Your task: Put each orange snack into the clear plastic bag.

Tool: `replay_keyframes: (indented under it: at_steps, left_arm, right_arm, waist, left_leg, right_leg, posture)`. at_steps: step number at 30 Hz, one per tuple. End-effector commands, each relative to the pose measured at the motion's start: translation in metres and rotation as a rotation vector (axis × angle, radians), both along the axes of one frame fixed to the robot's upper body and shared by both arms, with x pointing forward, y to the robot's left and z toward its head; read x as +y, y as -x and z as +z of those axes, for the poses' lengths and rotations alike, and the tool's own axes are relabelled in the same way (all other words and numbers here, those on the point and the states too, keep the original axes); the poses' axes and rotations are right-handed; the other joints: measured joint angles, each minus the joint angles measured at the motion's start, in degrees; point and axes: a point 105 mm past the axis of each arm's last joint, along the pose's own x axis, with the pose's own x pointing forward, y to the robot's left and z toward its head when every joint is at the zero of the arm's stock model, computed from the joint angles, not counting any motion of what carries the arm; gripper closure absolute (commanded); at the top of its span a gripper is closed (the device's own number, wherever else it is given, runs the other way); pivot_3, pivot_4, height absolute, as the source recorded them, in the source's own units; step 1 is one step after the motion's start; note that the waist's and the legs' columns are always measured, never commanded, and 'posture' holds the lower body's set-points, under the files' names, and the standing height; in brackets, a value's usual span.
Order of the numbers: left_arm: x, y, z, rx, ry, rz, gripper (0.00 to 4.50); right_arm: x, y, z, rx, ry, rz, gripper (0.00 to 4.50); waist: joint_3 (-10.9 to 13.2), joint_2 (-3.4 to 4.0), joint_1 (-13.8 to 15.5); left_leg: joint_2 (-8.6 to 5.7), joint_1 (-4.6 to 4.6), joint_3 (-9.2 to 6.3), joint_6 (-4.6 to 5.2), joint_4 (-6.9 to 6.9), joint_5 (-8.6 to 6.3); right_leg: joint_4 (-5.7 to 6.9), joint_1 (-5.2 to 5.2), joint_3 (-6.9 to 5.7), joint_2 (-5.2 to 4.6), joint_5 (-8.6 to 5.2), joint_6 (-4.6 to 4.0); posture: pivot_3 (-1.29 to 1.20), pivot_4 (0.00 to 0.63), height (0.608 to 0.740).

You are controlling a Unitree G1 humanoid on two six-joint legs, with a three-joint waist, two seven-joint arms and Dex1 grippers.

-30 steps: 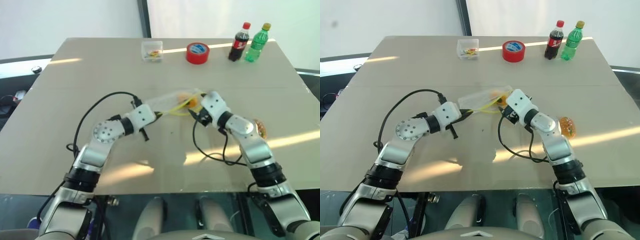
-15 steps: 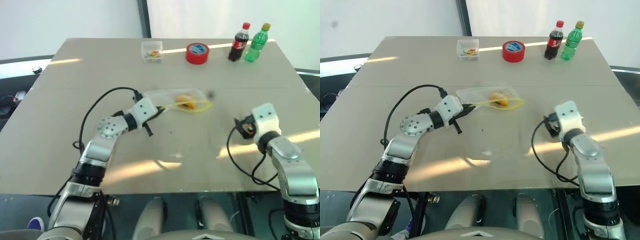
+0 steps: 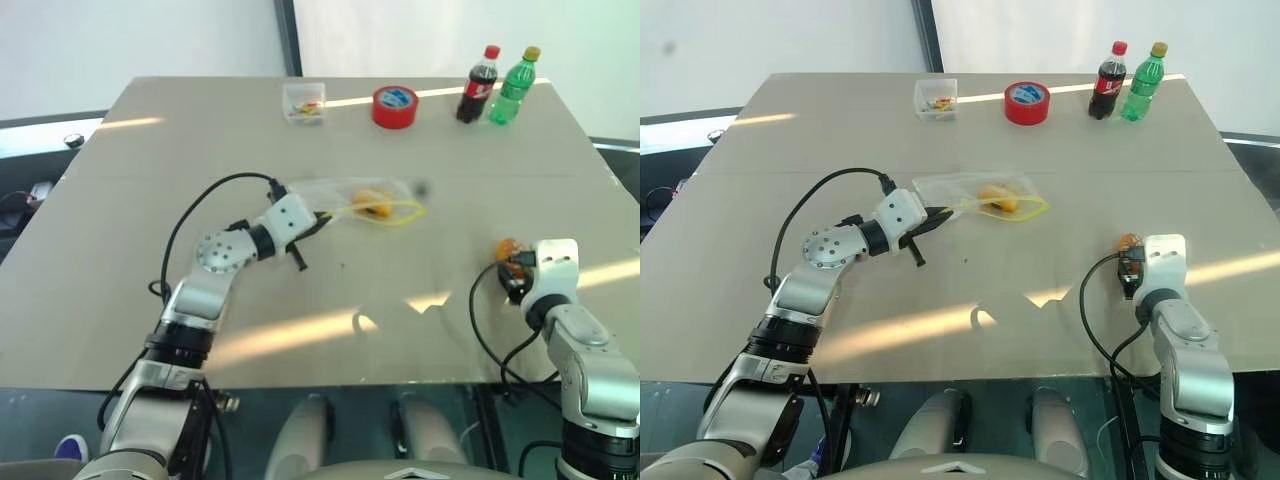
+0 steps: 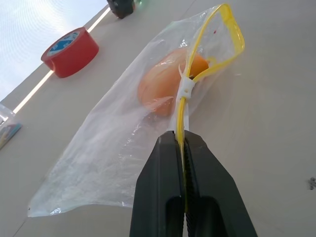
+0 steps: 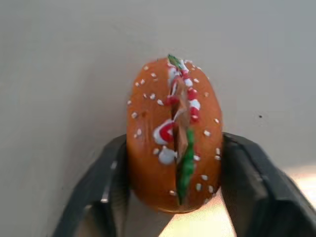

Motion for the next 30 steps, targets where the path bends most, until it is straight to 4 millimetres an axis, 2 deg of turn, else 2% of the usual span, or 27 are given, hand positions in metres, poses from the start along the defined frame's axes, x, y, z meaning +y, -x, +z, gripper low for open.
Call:
replay_keyframes:
  at_steps: [1,3,7,12,18,24,30]
  left_arm:
    - [-0.002,0.0,0.014,-0.045,0.028,-0.008,4.5]
    - [-0.002,0.001,0.014,-0.044,0.034,-0.007,4.5]
    - [-0.003,0.002,0.014,-0.042,0.036,-0.011,4.5]
    - [-0.004,0.004,0.014,-0.044,0.031,-0.015,4.5]
    - [-0.007,0.012,0.014,-0.065,0.008,-0.043,4.5]
    - [-0.01,0.028,0.01,-0.051,0.0,-0.082,4.5]
    - [-0.009,0.039,0.002,-0.046,-0.052,-0.123,4.5]
  right_arm:
    - [0.014,-0.005,0.027,-0.113,0.036,0.112,3.03]
    - [0.041,-0.008,0.036,-0.145,0.052,0.248,3.03]
    - [0.083,-0.018,0.041,-0.162,0.051,0.408,3.03]
    - [0.115,-0.028,0.044,-0.163,0.069,0.547,3.03]
    - [0.136,-0.04,0.043,-0.149,0.108,0.652,3.03]
    - [0.155,-0.055,0.05,-0.178,0.085,0.701,3.03]
    - [0.176,-0.062,0.05,-0.192,0.09,0.804,3.03]
  waist:
    - [0.0,0.0,0.0]
    - [0.0,0.01,-0.2]
    - [0.0,0.01,-0.4]
    - [0.0,0.0,-0.1]
    - [0.0,0.01,-0.1]
    - [0.0,0.01,-0.3]
    - [0.0,0.01,-0.2]
  left_leg:
    - [-0.01,0.0,0.0,0.0,0.0,0.0]
    - [-0.01,0.0,0.03,0.0,0.0,0.0]
    - [0.02,0.04,0.02,0.0,0.0,0.0]
    - [0.0,0.01,0.0,0.0,0.03,0.0]
    - [-0.01,-0.05,-0.04,-0.01,0.02,0.0]
    - [0.03,-0.03,-0.02,-0.01,0.0,0.0]
    - [0.02,-0.03,-0.02,0.0,0.0,0.0]
  right_leg:
    - [0.0,0.0,0.0,0.0,0.0,0.0]
    - [0.0,0.0,0.02,0.0,0.0,0.0]
    - [0.02,0.0,0.01,0.09,0.0,0.0]
    - [0.02,0.0,0.0,0.02,0.0,0.0]
    - [-0.06,0.0,-0.05,0.0,0.0,0.0]
    - [-0.05,-0.02,-0.02,0.01,0.0,0.0]
    - [-0.05,-0.01,-0.03,0.0,0.0,0.0]
  posture:
    - [0.0,0.15,0.74]
    - [0.0,0.15,0.74]
    - [0.0,0.15,0.74]
    - [0.0,0.15,0.74]
    - [0.0,0.15,0.74]
    - [0.0,0.15,0.74]
    - [0.0,0.15,0.74]
